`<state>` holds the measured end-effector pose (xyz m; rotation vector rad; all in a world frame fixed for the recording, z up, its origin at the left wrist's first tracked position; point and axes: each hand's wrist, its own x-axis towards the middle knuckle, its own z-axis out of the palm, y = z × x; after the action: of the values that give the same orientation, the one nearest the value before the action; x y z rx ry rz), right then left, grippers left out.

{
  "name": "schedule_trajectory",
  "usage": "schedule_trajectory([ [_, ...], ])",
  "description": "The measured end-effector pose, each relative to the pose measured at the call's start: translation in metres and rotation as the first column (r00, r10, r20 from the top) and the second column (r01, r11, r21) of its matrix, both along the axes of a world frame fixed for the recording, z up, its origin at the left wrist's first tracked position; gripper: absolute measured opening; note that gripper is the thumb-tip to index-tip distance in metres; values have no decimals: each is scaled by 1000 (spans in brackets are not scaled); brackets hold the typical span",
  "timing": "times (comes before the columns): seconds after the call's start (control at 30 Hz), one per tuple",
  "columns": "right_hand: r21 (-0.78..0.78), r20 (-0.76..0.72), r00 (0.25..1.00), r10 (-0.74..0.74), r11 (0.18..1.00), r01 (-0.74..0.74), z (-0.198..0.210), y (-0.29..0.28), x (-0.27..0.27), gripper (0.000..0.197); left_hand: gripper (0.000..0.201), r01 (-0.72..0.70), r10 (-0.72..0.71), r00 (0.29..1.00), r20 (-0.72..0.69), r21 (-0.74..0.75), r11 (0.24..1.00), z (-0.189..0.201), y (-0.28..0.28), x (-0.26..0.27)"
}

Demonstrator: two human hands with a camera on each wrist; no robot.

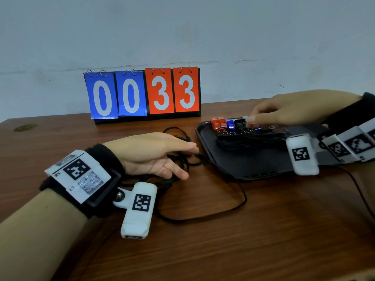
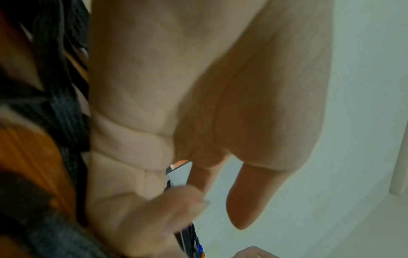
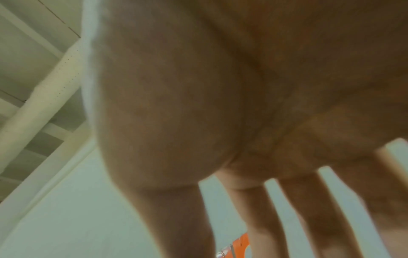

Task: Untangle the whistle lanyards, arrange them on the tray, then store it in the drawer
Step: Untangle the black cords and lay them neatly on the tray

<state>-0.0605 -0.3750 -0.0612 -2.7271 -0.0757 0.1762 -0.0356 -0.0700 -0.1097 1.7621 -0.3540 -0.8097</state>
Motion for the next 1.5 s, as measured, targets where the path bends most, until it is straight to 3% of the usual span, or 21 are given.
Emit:
schedule_trajectory([
  [0.1,86,-40,997,68,994,-65,0,7,-5,54,38,-15,14,999,43,12,1000,-2,-2,-2],
  [0.3,107,-148,966,211,975,-196,-3,30,-12,53,37,87,-94,985,145,52,995,-5,0,1],
  [0.47,95,-249,908,337,941,-323,-8,50,-17,55,38,78,-78,992,98,6,997,-5,0,0],
  [0.6,78,-287,861,420,906,-416,-12,60,-20,45,36,99,-98,990,103,1,995,-2,-2,-4],
  [0.8,95,-251,856,452,892,-442,-13,59,-19,26,37,124,-125,984,125,22,992,-1,-2,-6],
  [0.97,137,-274,830,486,874,-467,-15,59,-21,33,33,143,-143,988,63,15,990,-2,-1,-3],
  [1.1,169,-244,834,496,868,-467,-16,59,-20,42,55,132,-132,991,12,-16,991,-1,0,-1],
  [1.5,187,-206,850,484,873,-451,-17,59,-20,42,42,228,-227,974,26,-65,971,1,5,1],
])
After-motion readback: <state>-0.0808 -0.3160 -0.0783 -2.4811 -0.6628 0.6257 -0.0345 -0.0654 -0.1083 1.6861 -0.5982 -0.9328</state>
